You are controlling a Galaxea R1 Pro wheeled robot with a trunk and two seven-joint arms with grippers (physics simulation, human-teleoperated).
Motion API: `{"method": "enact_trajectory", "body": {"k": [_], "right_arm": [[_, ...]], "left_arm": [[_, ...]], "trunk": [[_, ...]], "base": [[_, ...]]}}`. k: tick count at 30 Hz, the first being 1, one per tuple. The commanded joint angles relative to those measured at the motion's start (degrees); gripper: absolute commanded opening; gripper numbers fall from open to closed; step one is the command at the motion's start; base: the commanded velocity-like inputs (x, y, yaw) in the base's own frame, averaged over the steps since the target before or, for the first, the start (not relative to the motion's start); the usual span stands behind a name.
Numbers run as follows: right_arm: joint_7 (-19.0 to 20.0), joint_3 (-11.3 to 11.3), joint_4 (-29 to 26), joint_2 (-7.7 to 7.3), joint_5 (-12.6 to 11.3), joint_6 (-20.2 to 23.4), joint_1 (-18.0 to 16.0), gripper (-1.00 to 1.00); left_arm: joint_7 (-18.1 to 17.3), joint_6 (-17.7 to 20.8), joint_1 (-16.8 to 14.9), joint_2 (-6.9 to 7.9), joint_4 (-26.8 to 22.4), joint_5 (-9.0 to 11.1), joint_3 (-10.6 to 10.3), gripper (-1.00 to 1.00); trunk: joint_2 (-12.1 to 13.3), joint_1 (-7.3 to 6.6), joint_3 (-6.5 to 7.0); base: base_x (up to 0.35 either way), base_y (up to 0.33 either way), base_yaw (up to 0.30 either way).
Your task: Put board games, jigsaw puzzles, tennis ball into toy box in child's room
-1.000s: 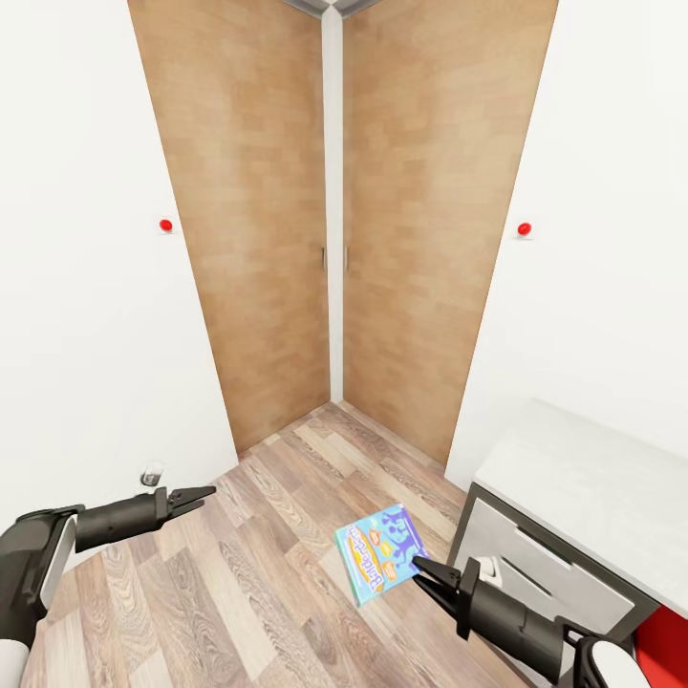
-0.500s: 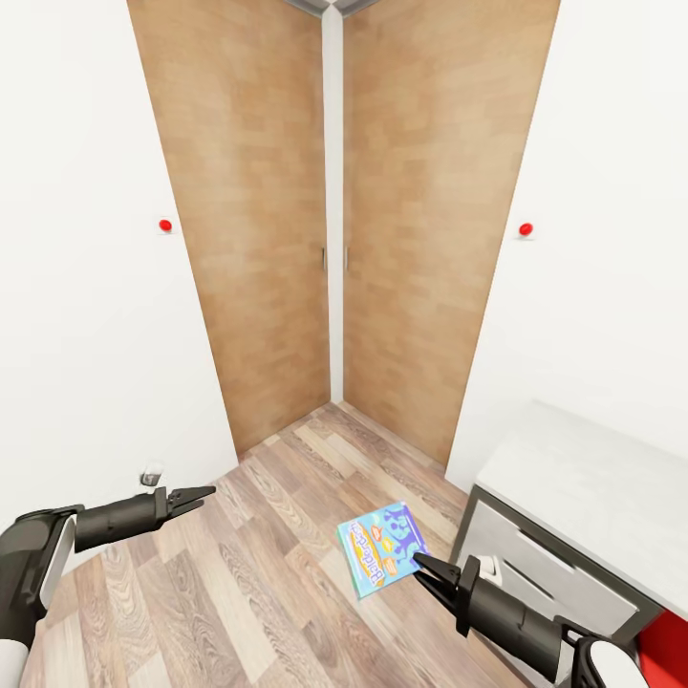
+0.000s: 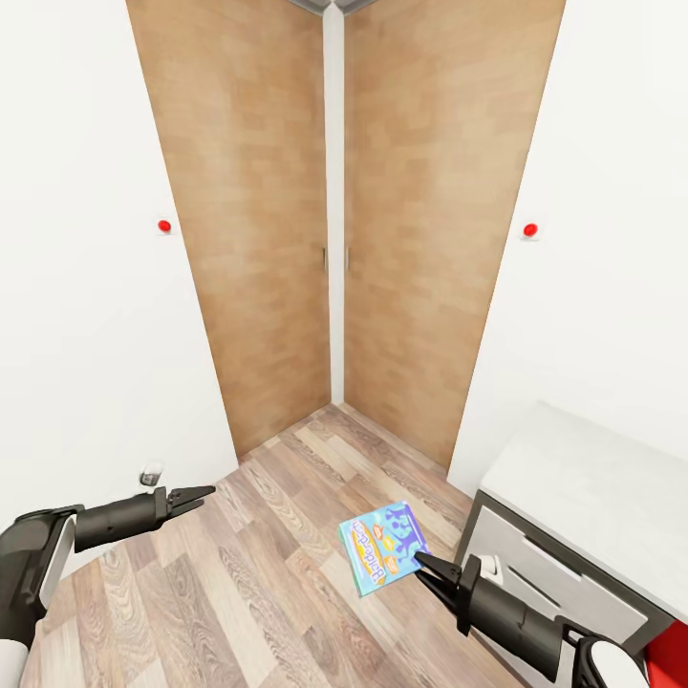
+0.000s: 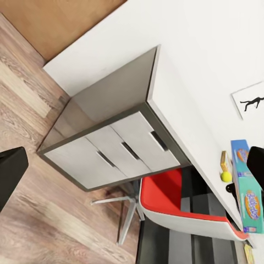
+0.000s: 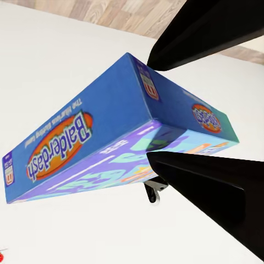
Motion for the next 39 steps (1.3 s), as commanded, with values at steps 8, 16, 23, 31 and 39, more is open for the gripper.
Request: {"method": "enact_trajectory", "body": {"k": [8, 16, 23, 31, 39], "right_arm": [[0.1, 0.0, 0.0, -0.08, -0.1, -1.5, 0.0, -1.0], [0.1, 0.0, 0.0, -0.05, -0.1, -1.6, 0.0, -1.0], [0.1, 0.1, 0.0, -0.01, -0.1, -1.8, 0.0, -1.0], [0.1, 0.1, 0.0, 0.0, -0.1, -1.8, 0.0, -1.0], [0.0, 0.1, 0.0, 0.0, -0.1, -1.9, 0.0, -1.0]], "left_arm": [[-0.2, 0.6, 0.0, 0.07, 0.0, 0.2, 0.1, 1.0], [-0.2, 0.6, 0.0, 0.07, 0.0, 0.2, 0.2, 1.0], [-0.2, 0.6, 0.0, 0.1, 0.0, 0.2, 0.2, 1.0], [-0.2, 0.6, 0.0, 0.08, 0.0, 0.3, 0.2, 1.0], [-0.2, 0.6, 0.0, 0.07, 0.0, 0.2, 0.2, 1.0]], "trunk": [[-0.1, 0.04, 0.04], [-0.1, 0.04, 0.22], [-0.1, 0.04, 0.41], [-0.1, 0.04, 0.64], [-0.1, 0.04, 0.87]], "base": [[-0.064, 0.031, 0.0], [-0.061, 0.004, -0.006], [-0.05, 0.0, -0.193], [-0.055, 0.0, -0.262], [-0.033, 0.0, -0.267]]}}
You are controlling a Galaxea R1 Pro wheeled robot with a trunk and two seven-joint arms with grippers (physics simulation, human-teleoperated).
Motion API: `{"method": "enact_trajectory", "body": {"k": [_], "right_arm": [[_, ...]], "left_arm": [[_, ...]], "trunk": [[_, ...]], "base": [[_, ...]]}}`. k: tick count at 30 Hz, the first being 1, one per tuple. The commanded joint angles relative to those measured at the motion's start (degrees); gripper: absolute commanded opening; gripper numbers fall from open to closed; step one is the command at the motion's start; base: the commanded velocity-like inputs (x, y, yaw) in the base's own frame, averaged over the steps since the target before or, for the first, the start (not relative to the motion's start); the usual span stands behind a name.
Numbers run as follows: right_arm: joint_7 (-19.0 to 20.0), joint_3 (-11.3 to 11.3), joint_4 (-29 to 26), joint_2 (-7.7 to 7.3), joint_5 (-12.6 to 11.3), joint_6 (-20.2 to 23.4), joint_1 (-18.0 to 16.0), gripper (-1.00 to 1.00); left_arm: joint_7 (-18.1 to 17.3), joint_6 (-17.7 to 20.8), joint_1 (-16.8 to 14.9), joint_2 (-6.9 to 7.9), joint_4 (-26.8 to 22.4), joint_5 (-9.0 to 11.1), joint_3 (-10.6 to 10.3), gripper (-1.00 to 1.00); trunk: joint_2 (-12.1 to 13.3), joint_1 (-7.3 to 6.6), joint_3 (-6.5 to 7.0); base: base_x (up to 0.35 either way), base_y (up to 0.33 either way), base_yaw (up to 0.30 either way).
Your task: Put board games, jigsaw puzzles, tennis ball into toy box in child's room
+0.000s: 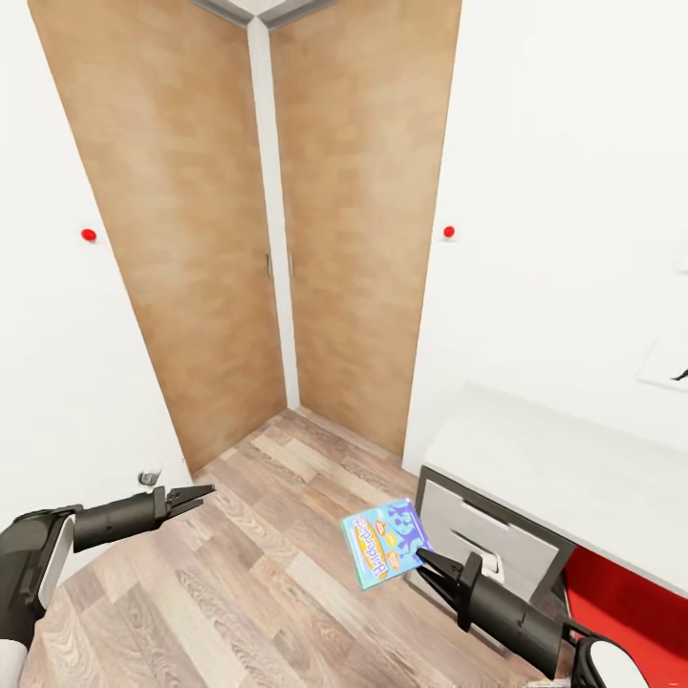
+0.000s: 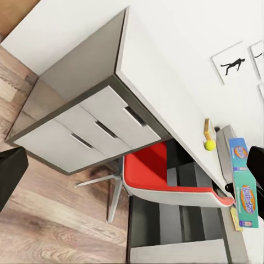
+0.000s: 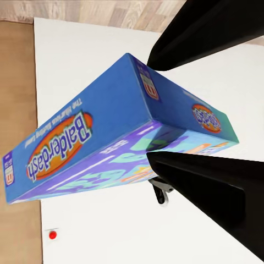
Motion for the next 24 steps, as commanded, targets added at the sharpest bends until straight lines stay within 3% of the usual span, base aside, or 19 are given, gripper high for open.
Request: {"method": "enact_trajectory", "body": {"k": [1, 8, 24], "right_arm": [[0.0, 0.0, -0.1, 0.0, -0.4, 0.2, 0.0, -1.0], [0.0, 0.0, -0.1, 0.0, -0.4, 0.2, 0.0, -1.0], [0.0, 0.0, -0.1, 0.0, -0.4, 0.2, 0.0, -1.0]], "left_arm": [[-0.1, 0.6, 0.0, 0.01, 0.0, 0.1, 0.0, 1.0], [-0.1, 0.6, 0.0, 0.01, 0.0, 0.1, 0.0, 1.0], [-0.1, 0.6, 0.0, 0.02, 0.0, 0.1, 0.0, 1.0]], "trunk": [[-0.1, 0.04, -0.08], [-0.1, 0.04, -0.01], [-0.1, 0.04, -0.02]], "base": [[-0.004, 0.0, -0.268], [-0.001, 0.0, -0.181], [0.0, 0.0, -0.013]]}}
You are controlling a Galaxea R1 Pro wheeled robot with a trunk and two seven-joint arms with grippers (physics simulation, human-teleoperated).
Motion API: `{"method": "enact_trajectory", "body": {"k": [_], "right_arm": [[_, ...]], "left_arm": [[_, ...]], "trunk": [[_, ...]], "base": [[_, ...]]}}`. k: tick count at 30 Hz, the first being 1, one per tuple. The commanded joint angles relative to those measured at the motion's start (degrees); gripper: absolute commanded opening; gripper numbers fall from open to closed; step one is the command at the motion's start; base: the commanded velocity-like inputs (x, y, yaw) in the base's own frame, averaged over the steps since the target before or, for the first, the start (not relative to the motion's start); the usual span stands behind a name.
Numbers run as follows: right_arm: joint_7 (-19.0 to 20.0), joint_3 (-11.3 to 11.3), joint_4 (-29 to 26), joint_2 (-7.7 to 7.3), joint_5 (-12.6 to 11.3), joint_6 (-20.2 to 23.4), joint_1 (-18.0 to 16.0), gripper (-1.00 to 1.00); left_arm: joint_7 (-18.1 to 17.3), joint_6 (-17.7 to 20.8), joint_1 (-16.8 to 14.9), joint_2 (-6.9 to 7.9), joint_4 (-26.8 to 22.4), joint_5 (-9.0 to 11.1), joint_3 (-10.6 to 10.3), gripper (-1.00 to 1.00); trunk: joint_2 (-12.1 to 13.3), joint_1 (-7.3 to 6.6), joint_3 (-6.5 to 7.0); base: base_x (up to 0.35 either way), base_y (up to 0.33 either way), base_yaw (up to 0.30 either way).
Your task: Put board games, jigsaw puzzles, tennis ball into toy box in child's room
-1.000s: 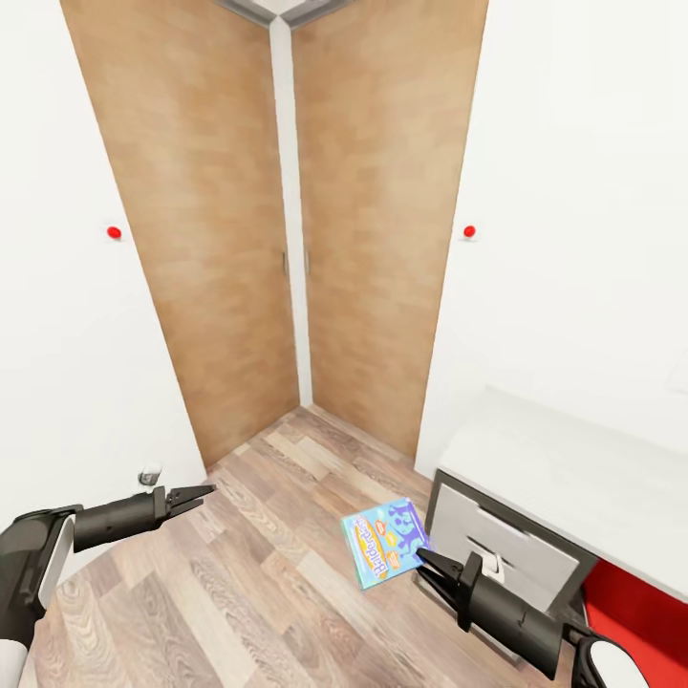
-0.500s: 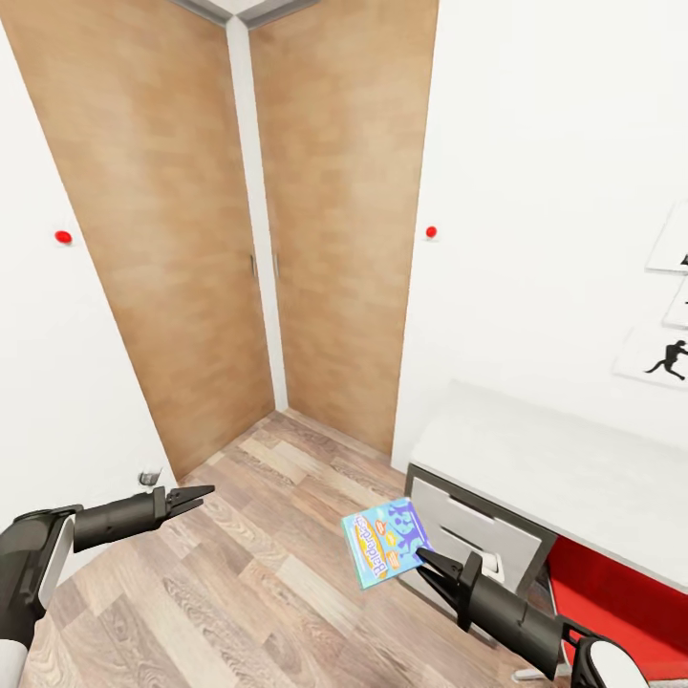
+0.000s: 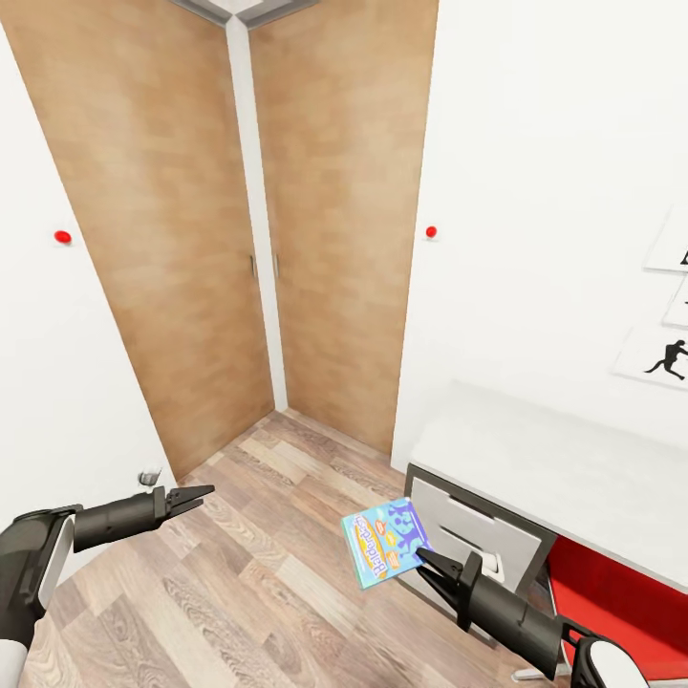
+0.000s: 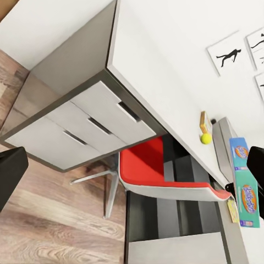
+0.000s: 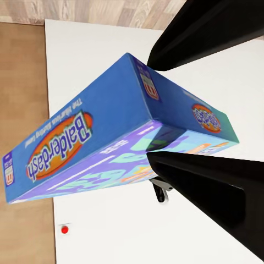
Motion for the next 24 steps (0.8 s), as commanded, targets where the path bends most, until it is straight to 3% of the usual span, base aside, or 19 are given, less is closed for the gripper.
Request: {"method": "enact_trajectory", "body": {"k": [1, 24], "right_arm": [[0.0, 0.0, 0.0, 0.02, -0.1, 0.2, 0.0, -1.0], [-0.1, 0.0, 0.0, 0.09, -0.1, 0.2, 0.0, -1.0]], "left_arm": [[-0.1, 0.6, 0.0, 0.03, 0.0, 0.1, 0.0, 1.0], [-0.1, 0.6, 0.0, 0.08, 0.0, 0.1, 0.1, 1.0]], "trunk": [[-0.1, 0.04, -0.15], [-0.1, 0.04, -1.36]], "base": [[0.0, 0.0, -0.102], [0.0, 0.04, -0.212]]}}
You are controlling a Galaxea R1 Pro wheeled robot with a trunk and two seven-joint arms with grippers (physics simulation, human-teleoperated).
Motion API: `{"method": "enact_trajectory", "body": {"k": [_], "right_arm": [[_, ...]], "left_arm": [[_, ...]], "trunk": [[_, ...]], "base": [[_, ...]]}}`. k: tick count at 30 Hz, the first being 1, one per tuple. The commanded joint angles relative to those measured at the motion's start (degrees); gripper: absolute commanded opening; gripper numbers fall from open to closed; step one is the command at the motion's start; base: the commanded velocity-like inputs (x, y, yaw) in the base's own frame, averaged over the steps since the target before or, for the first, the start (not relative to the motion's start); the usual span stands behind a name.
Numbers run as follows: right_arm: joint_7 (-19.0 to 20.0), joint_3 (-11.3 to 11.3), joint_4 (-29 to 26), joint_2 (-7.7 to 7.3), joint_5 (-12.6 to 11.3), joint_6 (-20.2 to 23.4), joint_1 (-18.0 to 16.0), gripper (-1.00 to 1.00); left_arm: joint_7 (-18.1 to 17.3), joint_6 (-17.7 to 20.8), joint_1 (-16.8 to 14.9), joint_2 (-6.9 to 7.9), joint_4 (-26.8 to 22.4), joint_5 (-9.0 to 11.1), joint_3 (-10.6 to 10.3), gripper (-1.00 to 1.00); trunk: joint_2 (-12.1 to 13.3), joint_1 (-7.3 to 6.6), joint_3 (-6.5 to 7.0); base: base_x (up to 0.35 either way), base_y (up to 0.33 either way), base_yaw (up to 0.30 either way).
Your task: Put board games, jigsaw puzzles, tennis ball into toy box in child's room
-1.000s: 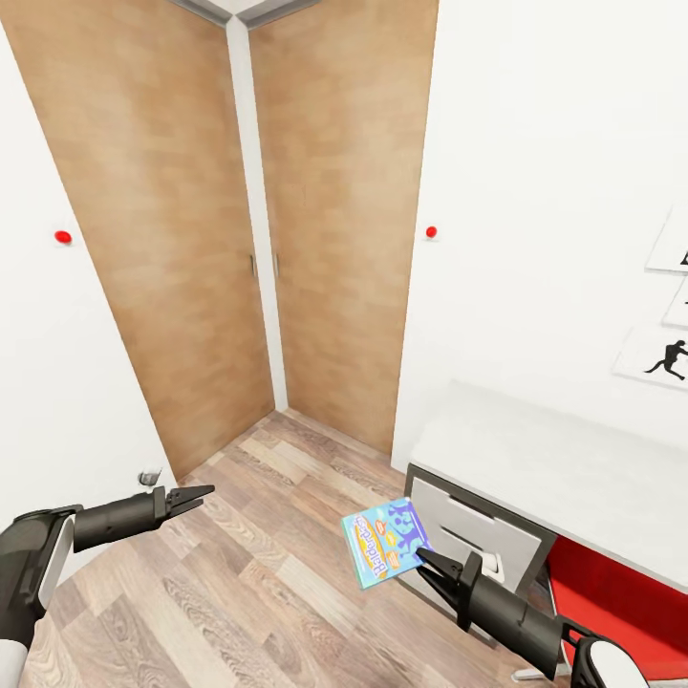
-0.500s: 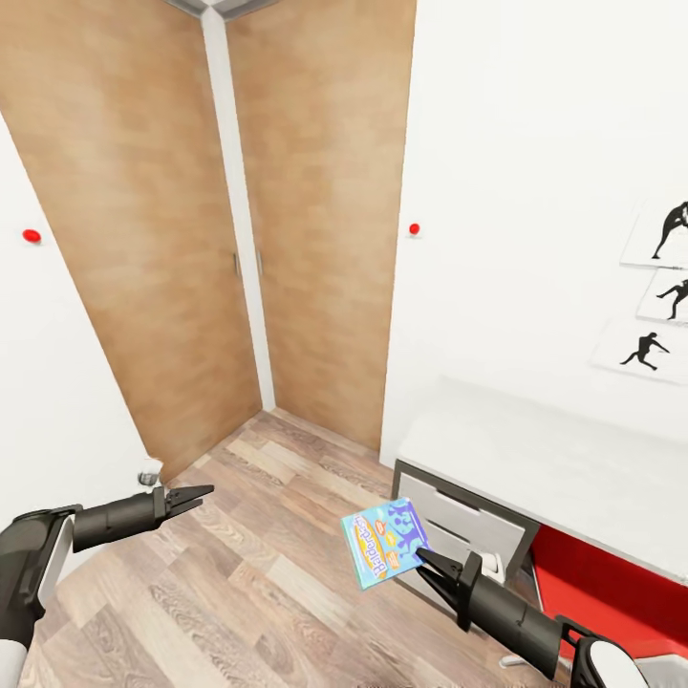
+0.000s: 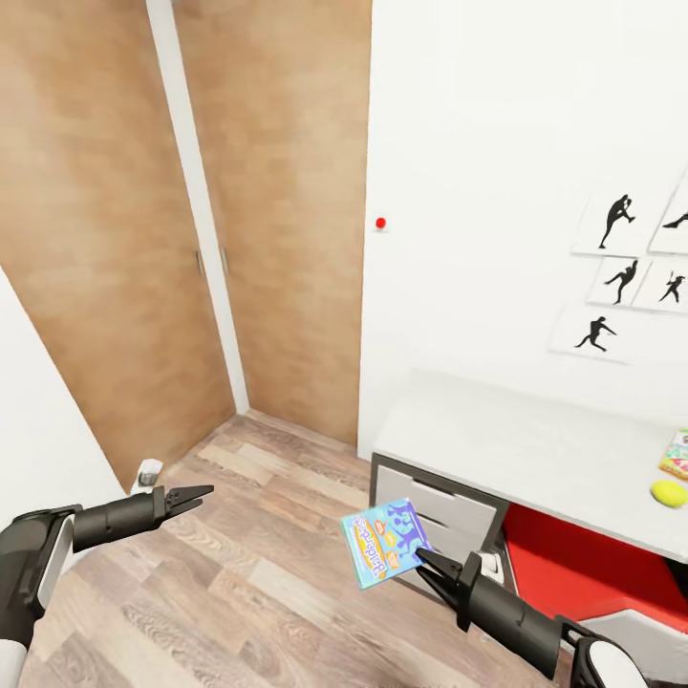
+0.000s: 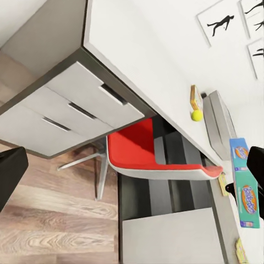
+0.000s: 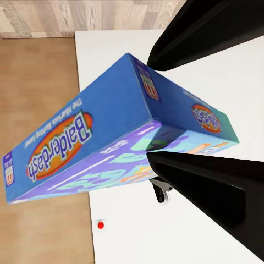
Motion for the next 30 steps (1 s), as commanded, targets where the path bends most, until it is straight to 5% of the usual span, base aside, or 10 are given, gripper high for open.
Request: {"method": "enact_trajectory", "body": {"k": [1, 30], "right_arm": [[0.0, 0.0, 0.0, 0.0, -0.2, 0.2, 0.0, -1.0], [-0.2, 0.0, 0.0, 0.11, -0.1, 0.1, 0.0, -1.0]], "left_arm": [[-0.1, 0.6, 0.0, 0.01, 0.0, 0.1, 0.0, 1.0], [-0.1, 0.6, 0.0, 0.01, 0.0, 0.1, 0.0, 1.0]], "trunk": [[-0.1, 0.03, -0.17], [-0.1, 0.03, -1.77]], "base": [[0.0, 0.004, -0.228], [0.0, 0.0, -0.228]]}}
